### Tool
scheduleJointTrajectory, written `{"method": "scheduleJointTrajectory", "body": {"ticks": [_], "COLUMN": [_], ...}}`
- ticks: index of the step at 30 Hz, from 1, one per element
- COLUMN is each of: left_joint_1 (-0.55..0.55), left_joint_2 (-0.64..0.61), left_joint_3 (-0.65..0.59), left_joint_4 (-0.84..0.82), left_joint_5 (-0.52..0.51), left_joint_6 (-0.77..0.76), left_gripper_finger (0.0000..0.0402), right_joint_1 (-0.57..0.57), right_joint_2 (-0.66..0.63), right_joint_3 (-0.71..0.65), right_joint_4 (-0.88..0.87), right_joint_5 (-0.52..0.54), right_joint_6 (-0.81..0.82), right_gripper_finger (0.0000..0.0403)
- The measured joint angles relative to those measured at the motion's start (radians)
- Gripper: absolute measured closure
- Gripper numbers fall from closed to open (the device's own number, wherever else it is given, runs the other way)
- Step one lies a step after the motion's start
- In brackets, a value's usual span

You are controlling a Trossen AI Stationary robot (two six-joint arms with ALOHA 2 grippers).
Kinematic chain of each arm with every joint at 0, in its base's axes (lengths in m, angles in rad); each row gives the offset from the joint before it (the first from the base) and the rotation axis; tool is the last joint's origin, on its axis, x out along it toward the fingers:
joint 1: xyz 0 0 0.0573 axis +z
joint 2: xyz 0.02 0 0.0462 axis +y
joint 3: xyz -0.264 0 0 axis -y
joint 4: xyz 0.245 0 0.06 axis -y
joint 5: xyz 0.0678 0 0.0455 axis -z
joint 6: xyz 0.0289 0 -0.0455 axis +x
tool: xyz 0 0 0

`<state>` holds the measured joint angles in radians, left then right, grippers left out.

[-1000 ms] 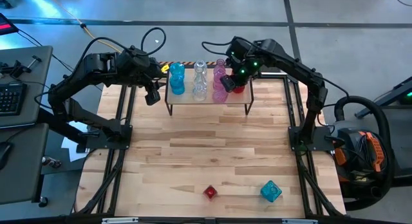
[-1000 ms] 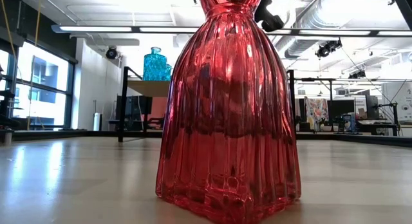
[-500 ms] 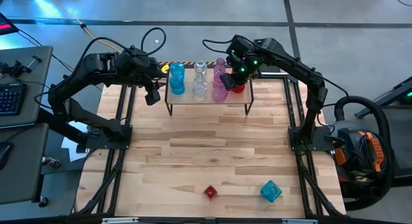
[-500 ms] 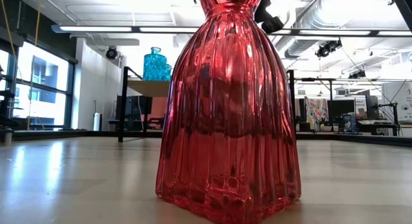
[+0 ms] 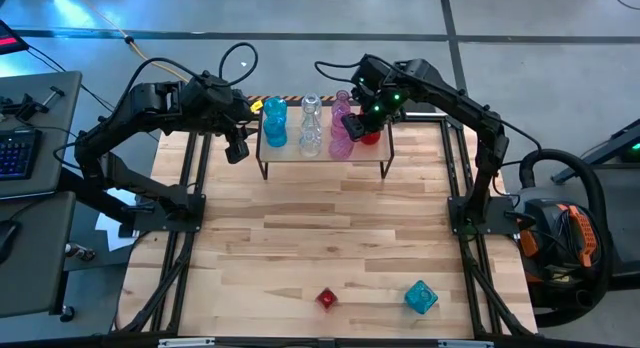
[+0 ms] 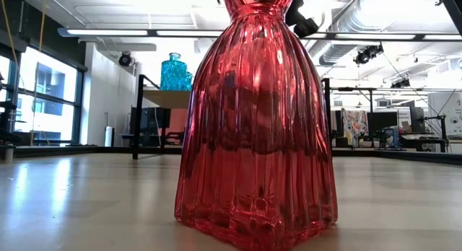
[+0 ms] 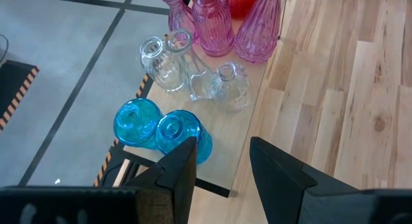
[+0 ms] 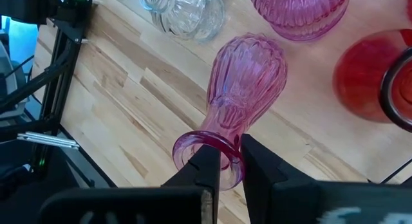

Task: Sort vases onto shelf
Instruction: Put the violet vase on the shelf aligned with the other violet vase

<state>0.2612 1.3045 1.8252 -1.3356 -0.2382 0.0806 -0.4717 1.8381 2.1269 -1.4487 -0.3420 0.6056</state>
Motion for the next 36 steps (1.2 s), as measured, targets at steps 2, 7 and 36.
{"method": "scheduleJointTrajectory", "body": {"ticks": [2,7,36], "left_joint_1": [0.0,0.0,0.0], "left_joint_2": [0.0,0.0,0.0], "left_joint_3": [0.0,0.0,0.0], "left_joint_4": [0.0,0.001,0.001], "left_joint_5": [0.0,0.0,0.0], "left_joint_6": [0.0,0.002,0.001], "left_gripper_finger": [0.0266,0.0266,0.0266], "right_joint_1": [0.0,0.0,0.0], "right_joint_2": [0.0,0.0,-0.002], "right_joint_3": [0.0,0.0,0.001], "right_joint_4": [0.0,0.0,0.019], "right_joint_5": [0.0,0.0,0.1], "right_joint_6": [-0.007,-0.003,0.024], "right_gripper_finger": [0.0375,0.0375,0.0375]}}
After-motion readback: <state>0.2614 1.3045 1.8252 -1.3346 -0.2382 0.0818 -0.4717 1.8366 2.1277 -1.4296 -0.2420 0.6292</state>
